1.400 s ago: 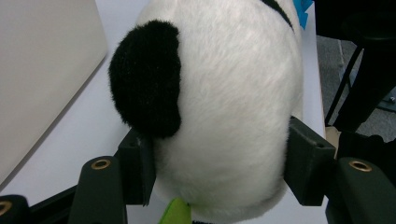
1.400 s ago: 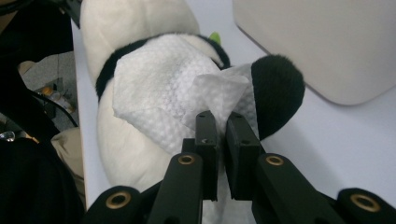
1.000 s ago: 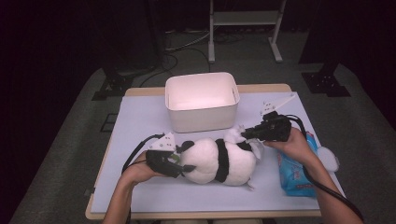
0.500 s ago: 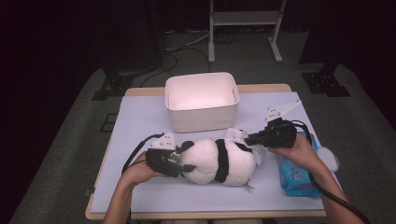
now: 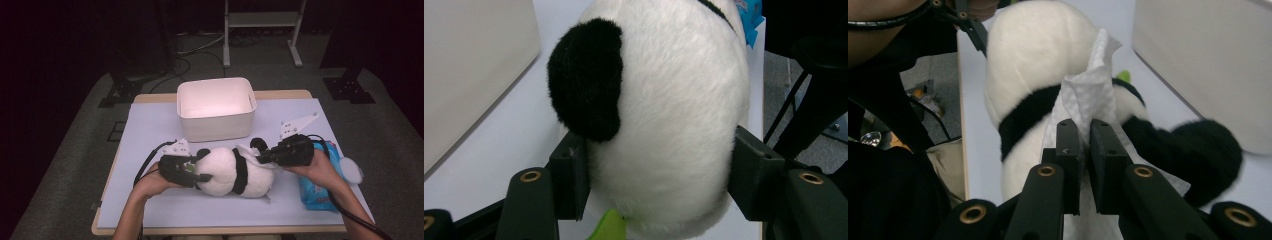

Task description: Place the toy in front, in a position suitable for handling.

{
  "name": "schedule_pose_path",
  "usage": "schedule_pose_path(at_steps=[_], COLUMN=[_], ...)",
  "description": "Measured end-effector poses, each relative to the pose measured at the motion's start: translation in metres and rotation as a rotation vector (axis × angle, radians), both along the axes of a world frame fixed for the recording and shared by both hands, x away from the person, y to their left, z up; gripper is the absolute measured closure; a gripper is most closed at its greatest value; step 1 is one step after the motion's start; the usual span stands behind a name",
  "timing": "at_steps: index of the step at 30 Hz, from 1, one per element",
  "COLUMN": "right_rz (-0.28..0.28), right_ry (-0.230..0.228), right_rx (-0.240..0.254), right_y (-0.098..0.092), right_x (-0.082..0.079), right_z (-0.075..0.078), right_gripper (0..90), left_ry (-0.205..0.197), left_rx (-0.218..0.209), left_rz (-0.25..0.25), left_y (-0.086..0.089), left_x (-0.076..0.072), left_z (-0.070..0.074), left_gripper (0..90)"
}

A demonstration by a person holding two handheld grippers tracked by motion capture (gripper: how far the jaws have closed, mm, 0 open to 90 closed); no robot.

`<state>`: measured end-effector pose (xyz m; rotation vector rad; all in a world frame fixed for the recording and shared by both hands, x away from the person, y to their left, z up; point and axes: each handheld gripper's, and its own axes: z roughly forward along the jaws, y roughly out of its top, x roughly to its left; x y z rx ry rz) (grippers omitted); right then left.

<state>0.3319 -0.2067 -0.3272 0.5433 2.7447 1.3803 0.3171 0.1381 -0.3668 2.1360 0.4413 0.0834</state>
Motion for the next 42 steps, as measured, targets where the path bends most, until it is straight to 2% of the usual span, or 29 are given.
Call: schedule_pose_path(at_steps=[7,10,13,22,30,37,39,42], right_rz=[0.067,0.081,0.064,0.033,0.022,-0.012,-0.016,-0.018], right_ry=[-0.01,-0.024,-0.023,0.003,0.019,0.03,0.031,0.035], right_rx=[-0.018,-0.043,-0.067,-0.058,-0.058,-0.043,-0.045,-0.043], right_y=[0.026,0.033,0.029,0.009,-0.001,-0.013,-0.016,-0.018], right_x=[-0.005,-0.007,-0.006,-0.006,-0.005,-0.001,-0.001,-0.001], right_z=[0.002,0.001,-0.002,-0.011,-0.018,-0.024,-0.025,-0.026], right_gripper=[82.9,83.0,83.7,84.3,84.6,84.9,84.9,84.9], left_ry=[0.002,0.007,0.019,0.036,0.046,0.051,0.06,0.078], left_rx=[-0.002,-0.005,-0.014,-0.045,-0.059,-0.071,-0.067,-0.096], left_rz=[0.007,0.01,0.009,0.012,0.014,0.007,0.015,-0.019], left_y=[-0.004,-0.004,-0.004,-0.006,-0.004,-0.001,-0.002,-0.006], left_x=[-0.001,-0.001,0.001,0.003,0.004,0.007,0.009,0.011], left_z=[0.001,0.001,0.0,0.0,-0.001,-0.003,-0.006,-0.01], left_gripper=[35.6,35.1,32.2,19.9,16.5,15.9,9.6,9.3])
